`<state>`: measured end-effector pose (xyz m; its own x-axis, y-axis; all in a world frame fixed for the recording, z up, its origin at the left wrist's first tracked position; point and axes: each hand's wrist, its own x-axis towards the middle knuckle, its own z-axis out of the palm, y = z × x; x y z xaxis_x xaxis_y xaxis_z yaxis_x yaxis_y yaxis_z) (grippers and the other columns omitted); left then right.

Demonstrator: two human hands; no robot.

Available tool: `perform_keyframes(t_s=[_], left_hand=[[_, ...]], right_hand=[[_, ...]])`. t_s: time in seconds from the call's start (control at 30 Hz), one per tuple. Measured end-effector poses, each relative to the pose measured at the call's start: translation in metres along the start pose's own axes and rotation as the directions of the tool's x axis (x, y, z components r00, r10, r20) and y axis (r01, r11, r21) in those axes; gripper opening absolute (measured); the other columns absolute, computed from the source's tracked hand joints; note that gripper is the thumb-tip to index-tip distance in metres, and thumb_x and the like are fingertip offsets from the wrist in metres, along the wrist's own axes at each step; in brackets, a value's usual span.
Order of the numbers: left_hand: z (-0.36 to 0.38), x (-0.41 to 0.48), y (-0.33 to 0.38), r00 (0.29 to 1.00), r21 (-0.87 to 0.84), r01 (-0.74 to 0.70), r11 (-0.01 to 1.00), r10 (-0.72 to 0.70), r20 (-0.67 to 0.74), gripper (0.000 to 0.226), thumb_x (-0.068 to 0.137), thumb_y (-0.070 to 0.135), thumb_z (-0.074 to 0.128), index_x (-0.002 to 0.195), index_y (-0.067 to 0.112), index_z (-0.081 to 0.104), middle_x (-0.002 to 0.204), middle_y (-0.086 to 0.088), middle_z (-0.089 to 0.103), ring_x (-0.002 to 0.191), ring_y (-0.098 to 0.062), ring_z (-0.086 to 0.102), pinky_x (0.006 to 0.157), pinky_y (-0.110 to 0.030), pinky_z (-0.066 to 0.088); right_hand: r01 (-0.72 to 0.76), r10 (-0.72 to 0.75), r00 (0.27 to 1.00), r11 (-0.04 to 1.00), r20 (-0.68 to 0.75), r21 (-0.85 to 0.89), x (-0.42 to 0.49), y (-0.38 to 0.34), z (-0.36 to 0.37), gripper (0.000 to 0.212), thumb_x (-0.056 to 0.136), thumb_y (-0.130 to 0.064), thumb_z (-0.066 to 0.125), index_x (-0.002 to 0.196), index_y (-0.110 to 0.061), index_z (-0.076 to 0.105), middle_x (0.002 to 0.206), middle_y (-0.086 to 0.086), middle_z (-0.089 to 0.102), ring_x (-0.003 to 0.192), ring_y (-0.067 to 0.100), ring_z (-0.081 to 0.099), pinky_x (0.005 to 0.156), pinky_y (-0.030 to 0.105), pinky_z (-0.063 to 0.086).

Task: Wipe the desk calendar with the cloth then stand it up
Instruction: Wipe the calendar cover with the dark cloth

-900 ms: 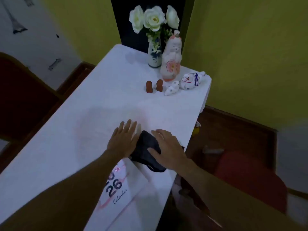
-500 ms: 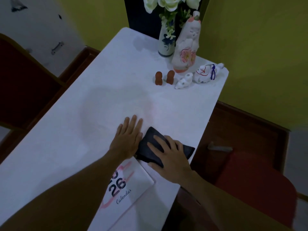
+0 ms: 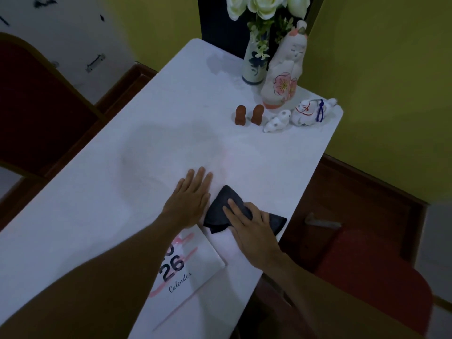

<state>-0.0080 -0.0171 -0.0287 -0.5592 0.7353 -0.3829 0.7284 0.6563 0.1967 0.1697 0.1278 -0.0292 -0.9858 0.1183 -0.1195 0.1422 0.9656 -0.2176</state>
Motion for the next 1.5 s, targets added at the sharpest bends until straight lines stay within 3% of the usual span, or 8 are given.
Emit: perform_keyframes(t_s=[0.37,0.57,0.63,0.77,0.97,1.1,1.3,1.5], left_hand=[[-0.014,-0.054,-0.018,0.993,-0.138,0.096,0.986,-0.104,-0.05,0.058,0.104,0.041,0.008,0.156,0.019,-0.004,0.165,-0.005,-0.01,0.15,-0.024,-0.011,0.124,-0.041,0.004],[-0.002,-0.11,-0.042,0.997,0.07,0.081,0.994,-0.081,-0.009,0.063,0.103,0.028,0.022,0.155,0.013,-0.01,0.163,-0.016,-0.016,0.148,-0.037,-0.017,0.122,-0.052,0.008],[0.005,-0.131,-0.049,0.992,0.038,0.122,0.992,-0.122,-0.012,0.062,0.103,0.035,0.015,0.156,0.015,-0.008,0.164,-0.014,-0.013,0.149,-0.035,-0.015,0.122,-0.051,0.008],[0.027,-0.169,-0.06,0.964,-0.192,0.246,0.95,-0.26,-0.054,0.061,0.102,0.048,0.004,0.156,0.019,-0.003,0.165,-0.003,-0.008,0.15,-0.021,-0.012,0.122,-0.038,0.0],[0.066,-0.222,-0.075,0.94,-0.291,0.282,0.914,-0.323,-0.106,0.068,0.1,0.055,0.005,0.157,0.017,0.0,0.165,-0.002,-0.003,0.151,-0.018,-0.008,0.12,-0.035,0.001],[0.085,-0.236,-0.081,0.942,-0.294,0.286,0.912,-0.324,-0.088,0.088,0.093,0.072,0.017,0.155,0.016,-0.012,0.163,-0.002,-0.016,0.149,-0.018,-0.017,0.123,-0.039,0.001],[0.094,-0.237,-0.087,0.966,-0.251,0.245,0.937,-0.259,-0.023,0.145,0.053,0.104,0.036,0.15,0.016,-0.027,0.158,-0.003,-0.034,0.143,-0.017,-0.034,0.117,-0.036,-0.013],[0.098,-0.238,-0.09,0.969,-0.23,0.223,0.947,-0.242,-0.058,0.145,0.054,0.104,0.036,0.151,0.015,-0.025,0.158,-0.003,-0.033,0.144,-0.017,-0.033,0.119,-0.04,-0.012]], right_hand=[[-0.052,0.055,0.998,0.968,-0.004,0.246,0.002,-0.023,-0.013,0.048,0.103,-0.026,0.051,0.148,-0.013,0.045,0.158,0.004,0.04,0.122,0.035,0.049,0.098,0.051,0.044],[-0.011,0.029,0.998,0.951,-0.052,0.307,0.0,-0.074,-0.018,0.047,0.105,-0.028,0.044,0.149,-0.011,0.044,0.159,0.004,0.037,0.123,0.034,0.045,0.1,0.05,0.043],[0.003,0.019,0.998,0.947,-0.067,0.32,-0.001,-0.093,-0.015,0.047,0.104,-0.026,0.046,0.148,-0.011,0.045,0.158,0.006,0.039,0.123,0.034,0.045,0.099,0.05,0.044],[0.021,0.009,0.995,0.952,-0.099,0.305,-0.002,-0.125,-0.006,0.047,0.102,-0.025,0.05,0.146,-0.01,0.047,0.156,0.007,0.042,0.121,0.036,0.047,0.098,0.051,0.046],[-0.01,0.018,0.996,0.996,-0.09,0.093,-0.006,-0.149,0.022,0.048,0.103,-0.036,0.048,0.146,-0.015,0.049,0.159,0.01,0.038,0.118,0.038,0.048,0.091,0.048,0.043],[-0.073,0.076,0.995,0.996,-0.068,0.047,-0.009,-0.147,0.035,0.053,0.1,-0.05,0.042,0.147,-0.024,0.047,0.159,0.009,0.036,0.123,0.035,0.041,0.096,0.048,0.04],[-0.184,0.189,0.973,0.982,-0.131,0.052,0.006,-0.168,0.042,0.049,0.1,-0.049,0.043,0.145,-0.029,0.049,0.146,0.013,0.044,0.116,0.034,0.044,0.092,0.046,0.041],[0.181,-0.179,0.971,0.984,-0.159,-0.003,-0.013,-0.15,0.049,0.042,0.098,-0.043,0.051,0.136,-0.026,0.06,0.13,0.013,0.056,0.104,0.033,0.053,0.083,0.041,0.045]])
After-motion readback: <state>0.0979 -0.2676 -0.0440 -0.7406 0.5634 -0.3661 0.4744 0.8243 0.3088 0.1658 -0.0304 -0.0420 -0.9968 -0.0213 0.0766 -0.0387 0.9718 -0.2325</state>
